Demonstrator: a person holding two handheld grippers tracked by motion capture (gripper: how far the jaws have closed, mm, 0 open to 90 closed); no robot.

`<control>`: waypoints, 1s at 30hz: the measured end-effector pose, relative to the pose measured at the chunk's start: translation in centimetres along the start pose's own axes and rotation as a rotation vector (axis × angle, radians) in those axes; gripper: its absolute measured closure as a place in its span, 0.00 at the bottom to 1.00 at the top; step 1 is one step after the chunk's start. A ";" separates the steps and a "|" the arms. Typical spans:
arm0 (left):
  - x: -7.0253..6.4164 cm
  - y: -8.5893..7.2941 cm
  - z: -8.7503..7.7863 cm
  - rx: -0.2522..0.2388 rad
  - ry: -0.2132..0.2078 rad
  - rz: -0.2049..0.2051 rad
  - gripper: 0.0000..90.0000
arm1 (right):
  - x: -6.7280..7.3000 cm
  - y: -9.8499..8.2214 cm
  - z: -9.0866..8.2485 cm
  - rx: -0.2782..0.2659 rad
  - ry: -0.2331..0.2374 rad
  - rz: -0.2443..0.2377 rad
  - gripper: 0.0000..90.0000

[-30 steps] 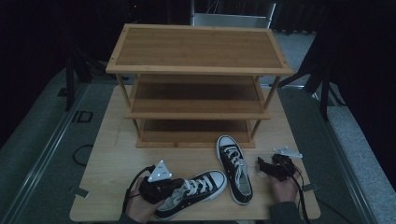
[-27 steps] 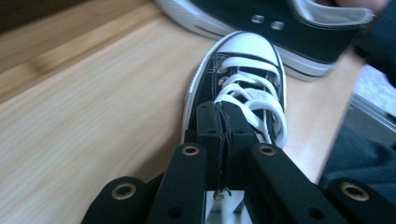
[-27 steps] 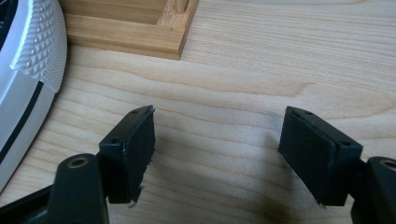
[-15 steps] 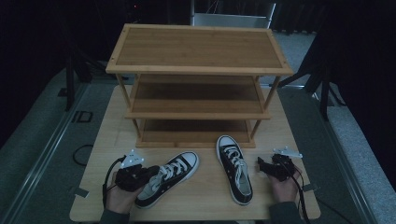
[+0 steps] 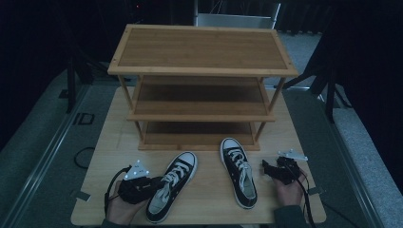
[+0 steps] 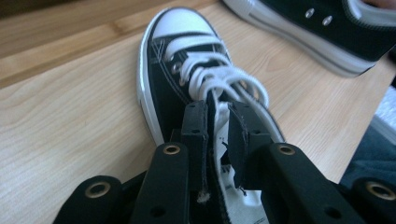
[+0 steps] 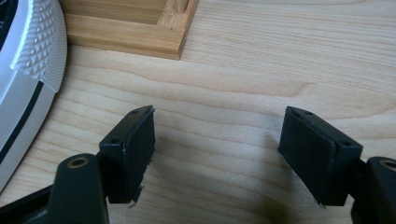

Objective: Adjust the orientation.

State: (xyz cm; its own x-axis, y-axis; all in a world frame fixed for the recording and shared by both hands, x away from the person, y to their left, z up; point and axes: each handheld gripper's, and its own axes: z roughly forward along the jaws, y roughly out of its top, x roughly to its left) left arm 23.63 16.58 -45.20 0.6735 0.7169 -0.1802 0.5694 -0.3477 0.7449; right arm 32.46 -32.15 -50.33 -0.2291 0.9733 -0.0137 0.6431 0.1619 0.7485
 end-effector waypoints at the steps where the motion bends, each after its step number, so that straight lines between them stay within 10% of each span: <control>1: 0.0 -0.1 0.2 0.012 0.005 0.000 0.85 | 0.0 0.0 0.0 0.000 0.000 0.000 0.29; 30: 1.4 0.4 0.7 -0.058 -0.044 -0.142 0.98 | 0.0 0.0 0.0 0.001 0.000 0.000 0.29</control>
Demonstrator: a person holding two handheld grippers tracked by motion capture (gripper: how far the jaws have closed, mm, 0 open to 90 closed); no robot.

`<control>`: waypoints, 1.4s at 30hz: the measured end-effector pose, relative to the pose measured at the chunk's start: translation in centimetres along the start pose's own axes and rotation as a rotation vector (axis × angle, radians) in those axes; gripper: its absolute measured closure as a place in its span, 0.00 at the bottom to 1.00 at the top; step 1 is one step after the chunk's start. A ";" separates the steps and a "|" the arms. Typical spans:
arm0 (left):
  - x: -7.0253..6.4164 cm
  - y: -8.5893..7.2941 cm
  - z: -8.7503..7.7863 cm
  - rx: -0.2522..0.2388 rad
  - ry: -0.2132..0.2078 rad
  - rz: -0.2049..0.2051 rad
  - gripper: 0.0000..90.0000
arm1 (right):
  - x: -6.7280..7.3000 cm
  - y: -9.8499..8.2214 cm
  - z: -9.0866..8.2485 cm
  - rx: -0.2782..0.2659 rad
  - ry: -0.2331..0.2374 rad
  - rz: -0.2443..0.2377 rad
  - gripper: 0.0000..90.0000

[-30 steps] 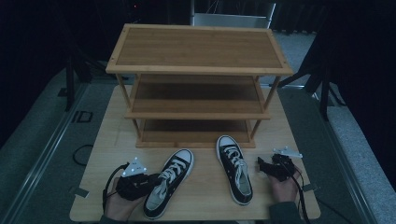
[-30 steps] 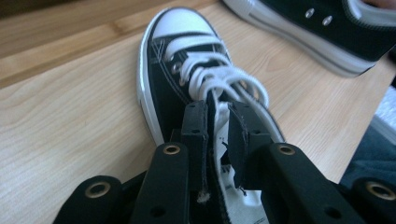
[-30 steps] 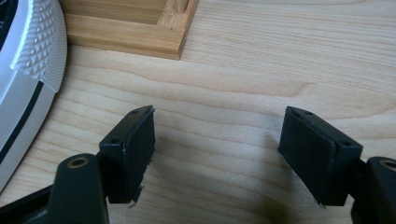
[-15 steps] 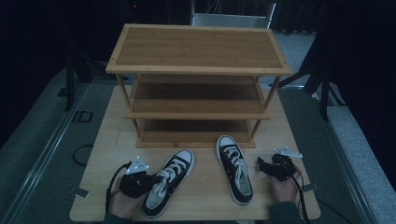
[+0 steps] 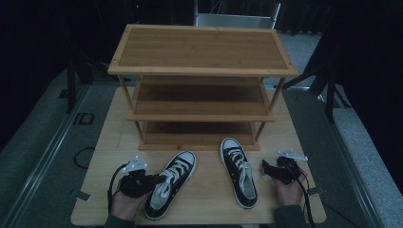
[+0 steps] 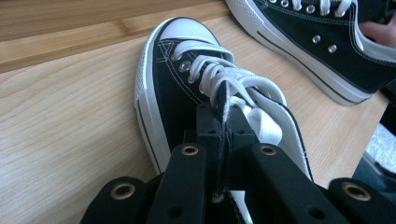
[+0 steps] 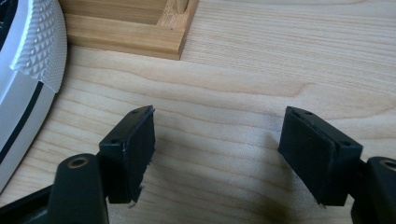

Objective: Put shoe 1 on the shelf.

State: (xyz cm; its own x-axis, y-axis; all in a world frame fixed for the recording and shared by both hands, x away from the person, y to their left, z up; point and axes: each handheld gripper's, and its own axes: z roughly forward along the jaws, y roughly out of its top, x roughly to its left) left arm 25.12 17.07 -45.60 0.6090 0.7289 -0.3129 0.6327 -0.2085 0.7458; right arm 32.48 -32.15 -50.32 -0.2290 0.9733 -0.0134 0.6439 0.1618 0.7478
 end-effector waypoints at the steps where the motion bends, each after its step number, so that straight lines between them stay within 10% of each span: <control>1: 0.1 0.0 -0.1 -0.004 0.001 -0.004 0.98 | 0.0 0.0 0.0 0.000 0.000 0.000 0.29; 15: 0.8 1.2 -2.3 -0.090 -0.037 -0.093 0.98 | 0.0 0.0 0.0 0.000 0.000 0.000 0.29; 42: 0.5 5.6 -7.4 -0.214 -0.122 -0.118 0.97 | 0.1 0.0 0.0 -0.001 -0.001 0.001 0.29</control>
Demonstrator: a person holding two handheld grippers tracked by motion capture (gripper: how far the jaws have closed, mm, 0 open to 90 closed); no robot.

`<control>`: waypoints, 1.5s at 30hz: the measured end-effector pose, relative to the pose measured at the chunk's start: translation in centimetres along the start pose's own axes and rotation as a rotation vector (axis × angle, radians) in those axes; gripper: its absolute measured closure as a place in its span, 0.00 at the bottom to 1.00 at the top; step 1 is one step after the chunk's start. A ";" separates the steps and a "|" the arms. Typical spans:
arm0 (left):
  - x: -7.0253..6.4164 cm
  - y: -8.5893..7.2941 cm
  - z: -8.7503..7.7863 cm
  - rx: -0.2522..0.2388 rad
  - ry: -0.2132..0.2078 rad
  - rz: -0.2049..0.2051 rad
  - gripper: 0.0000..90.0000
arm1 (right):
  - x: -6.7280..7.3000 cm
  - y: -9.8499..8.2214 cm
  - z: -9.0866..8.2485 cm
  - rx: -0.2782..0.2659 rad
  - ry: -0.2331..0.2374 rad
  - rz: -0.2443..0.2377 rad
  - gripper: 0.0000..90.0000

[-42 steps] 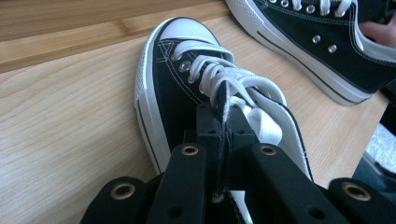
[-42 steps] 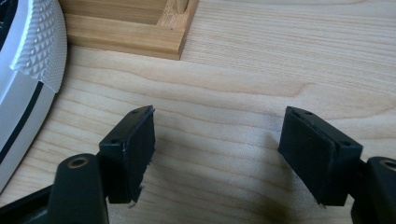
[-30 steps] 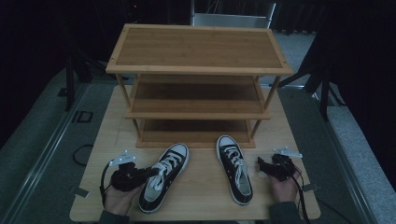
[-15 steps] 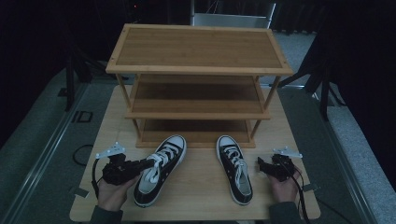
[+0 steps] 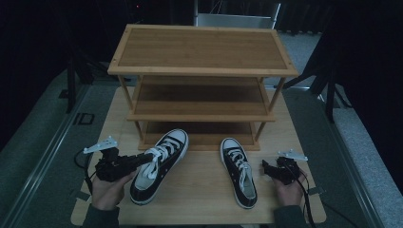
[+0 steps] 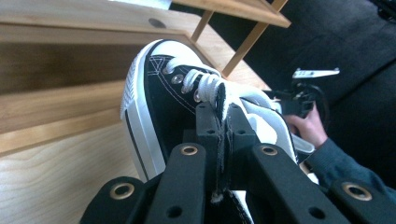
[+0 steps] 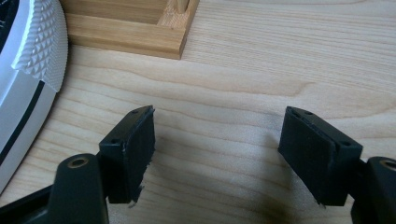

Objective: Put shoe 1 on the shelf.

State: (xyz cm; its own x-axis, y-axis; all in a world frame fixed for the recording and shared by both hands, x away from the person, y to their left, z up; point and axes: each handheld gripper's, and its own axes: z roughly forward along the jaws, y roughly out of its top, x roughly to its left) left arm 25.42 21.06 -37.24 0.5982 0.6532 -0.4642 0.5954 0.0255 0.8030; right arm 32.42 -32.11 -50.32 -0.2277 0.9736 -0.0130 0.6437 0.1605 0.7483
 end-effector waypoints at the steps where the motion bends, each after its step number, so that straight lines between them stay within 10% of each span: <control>1: -0.1 0.2 -0.1 -0.006 -0.005 -0.004 0.97 | 0.0 0.0 0.0 0.001 0.000 0.000 0.29; 27: -3.3 5.1 -2.0 -0.105 -0.119 -0.012 0.97 | 0.0 0.0 0.0 0.000 0.000 0.002 0.29; 45: -3.4 9.1 4.0 -0.211 0.050 -0.009 0.97 | 0.0 0.0 0.0 0.000 0.000 0.001 0.29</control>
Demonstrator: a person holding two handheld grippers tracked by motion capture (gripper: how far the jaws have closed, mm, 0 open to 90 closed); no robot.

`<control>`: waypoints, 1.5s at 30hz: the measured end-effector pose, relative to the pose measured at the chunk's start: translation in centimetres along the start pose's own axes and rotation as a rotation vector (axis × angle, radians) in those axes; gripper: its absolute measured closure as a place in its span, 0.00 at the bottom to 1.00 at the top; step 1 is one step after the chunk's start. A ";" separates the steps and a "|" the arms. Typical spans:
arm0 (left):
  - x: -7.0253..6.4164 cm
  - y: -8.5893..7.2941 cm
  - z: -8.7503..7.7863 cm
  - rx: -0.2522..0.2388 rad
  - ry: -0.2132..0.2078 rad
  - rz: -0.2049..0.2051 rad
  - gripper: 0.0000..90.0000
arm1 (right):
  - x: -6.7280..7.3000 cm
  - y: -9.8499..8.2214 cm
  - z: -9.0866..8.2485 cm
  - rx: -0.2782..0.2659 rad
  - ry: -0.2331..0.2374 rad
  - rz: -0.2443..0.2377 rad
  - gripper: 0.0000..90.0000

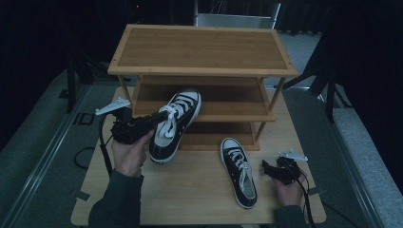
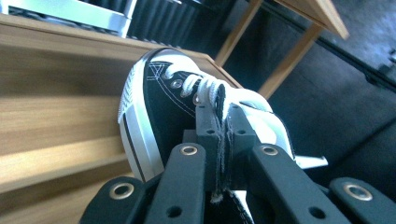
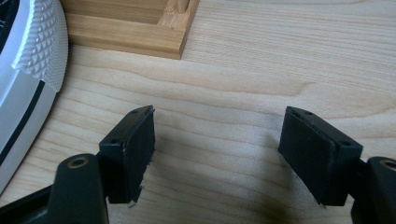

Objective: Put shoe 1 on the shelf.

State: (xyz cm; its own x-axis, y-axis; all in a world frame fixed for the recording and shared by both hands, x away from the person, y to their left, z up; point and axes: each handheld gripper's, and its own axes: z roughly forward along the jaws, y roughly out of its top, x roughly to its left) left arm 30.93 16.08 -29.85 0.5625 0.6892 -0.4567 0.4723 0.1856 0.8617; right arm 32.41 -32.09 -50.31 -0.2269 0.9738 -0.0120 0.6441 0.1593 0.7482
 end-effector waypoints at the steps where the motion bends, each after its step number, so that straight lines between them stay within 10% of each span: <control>1: 0.0 0.0 0.4 -0.008 0.011 -0.001 0.97 | 0.0 0.0 0.0 0.000 0.000 0.000 0.29; 19: 1.9 0.6 6.8 -0.084 0.159 -0.066 0.97 | 0.0 0.0 0.0 -0.001 0.000 0.000 0.29; 33: 3.5 2.1 10.5 -0.135 0.196 -0.147 0.96 | 0.0 0.0 0.0 -0.001 0.001 -0.002 0.29; 45: 4.2 2.6 12.1 -0.142 0.247 -0.141 0.96 | 0.0 0.0 0.0 -0.001 0.002 -0.002 0.29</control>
State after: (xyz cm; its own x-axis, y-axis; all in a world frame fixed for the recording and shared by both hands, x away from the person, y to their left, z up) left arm 42.70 10.96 -32.16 0.3080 0.7959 -0.5212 0.4245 0.3753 0.8240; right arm 32.44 -32.09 -50.32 -0.2295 0.9732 -0.0124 0.6431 0.1612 0.7486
